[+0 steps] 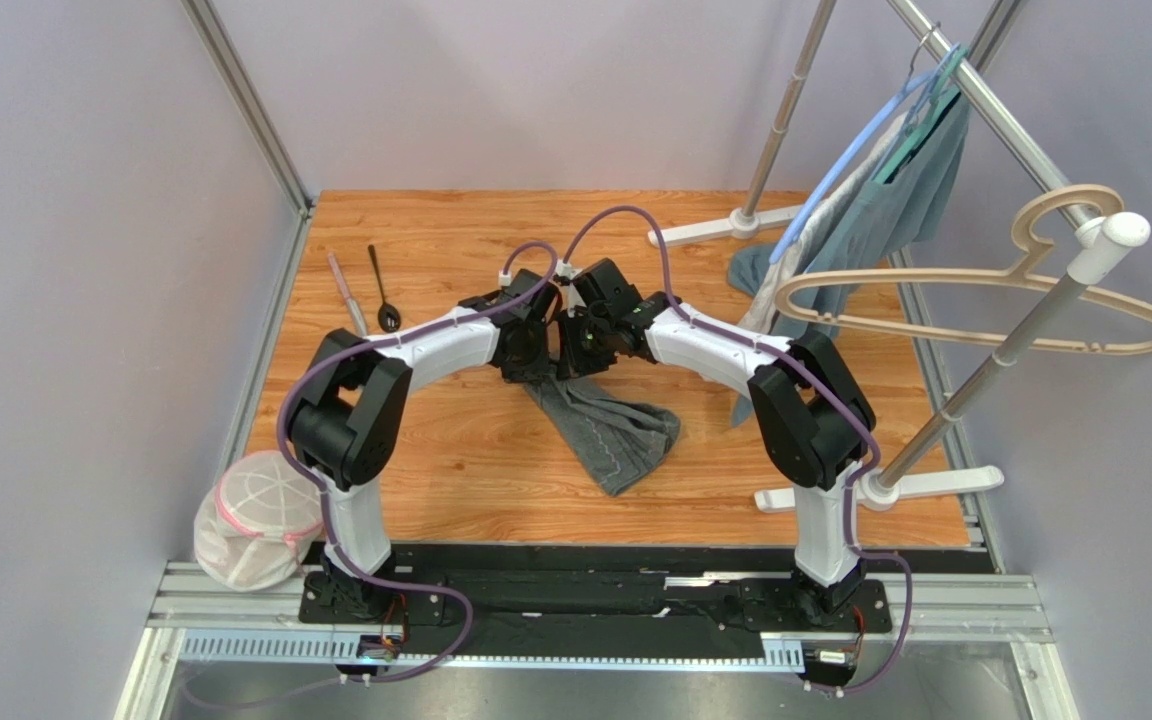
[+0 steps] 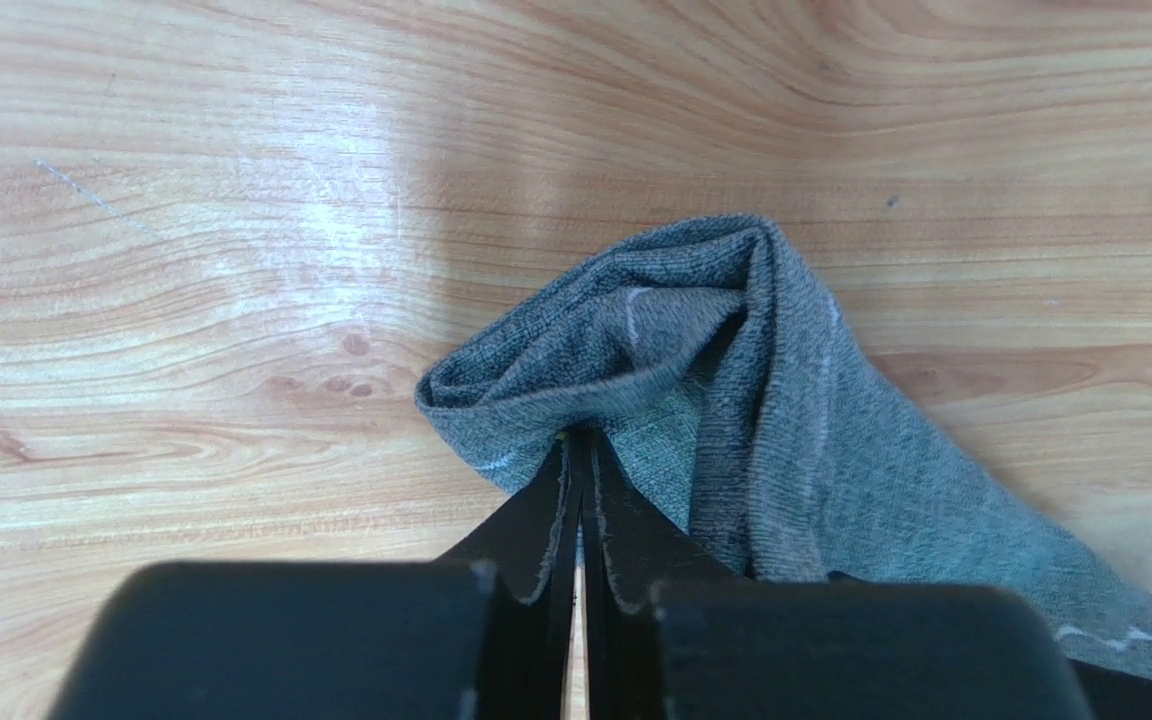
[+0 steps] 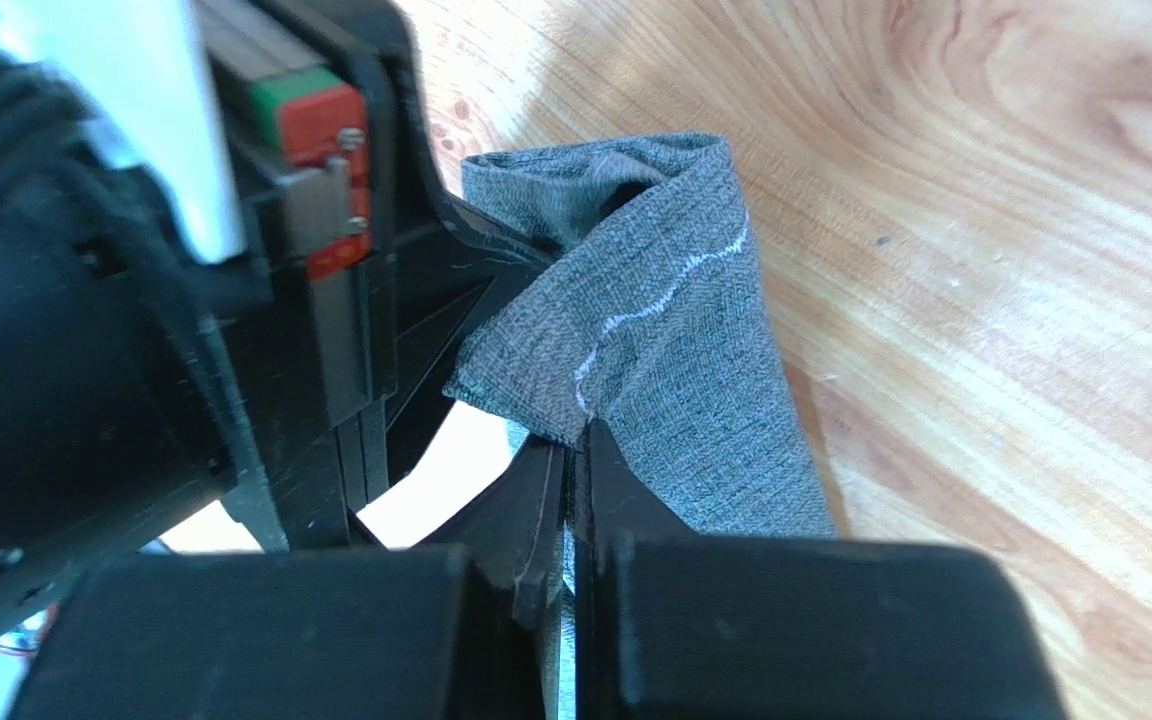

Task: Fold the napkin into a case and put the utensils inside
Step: Grasp the top corner of the smaller rectangle folded napkin from the folded napkin.

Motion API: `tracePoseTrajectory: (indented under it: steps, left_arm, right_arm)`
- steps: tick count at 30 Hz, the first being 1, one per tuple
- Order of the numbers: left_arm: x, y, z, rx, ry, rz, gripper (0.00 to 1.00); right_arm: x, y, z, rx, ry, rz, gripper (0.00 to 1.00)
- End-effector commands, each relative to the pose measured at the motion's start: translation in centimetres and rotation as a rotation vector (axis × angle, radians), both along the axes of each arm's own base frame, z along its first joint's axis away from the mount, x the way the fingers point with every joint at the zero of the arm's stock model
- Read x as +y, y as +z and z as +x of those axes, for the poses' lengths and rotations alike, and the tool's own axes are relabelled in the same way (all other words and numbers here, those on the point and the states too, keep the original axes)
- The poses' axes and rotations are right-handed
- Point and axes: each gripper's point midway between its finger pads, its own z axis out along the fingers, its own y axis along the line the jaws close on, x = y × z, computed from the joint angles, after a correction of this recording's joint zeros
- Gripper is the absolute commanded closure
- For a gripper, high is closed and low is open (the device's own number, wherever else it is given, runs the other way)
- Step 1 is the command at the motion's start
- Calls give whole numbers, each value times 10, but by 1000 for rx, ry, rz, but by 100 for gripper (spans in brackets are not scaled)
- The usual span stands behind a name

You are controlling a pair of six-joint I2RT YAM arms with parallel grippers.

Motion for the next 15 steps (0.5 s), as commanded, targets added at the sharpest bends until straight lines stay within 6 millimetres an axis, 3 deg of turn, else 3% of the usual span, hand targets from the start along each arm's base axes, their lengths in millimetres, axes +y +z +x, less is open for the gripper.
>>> tracePoseTrajectory:
  steps: [1, 6, 15]
  left_arm:
    - [-6, 41, 9, -121, 2, -74, 100]
    - [-16, 61, 9, -187, 1, -182, 100]
    - [-12, 49, 3, -182, 0, -228, 100]
  right_arm:
    - [15, 24, 1, 53, -74, 92, 100]
    - [18, 11, -6, 176, -194, 132, 100]
    - [25, -16, -10, 324, -359, 226, 100]
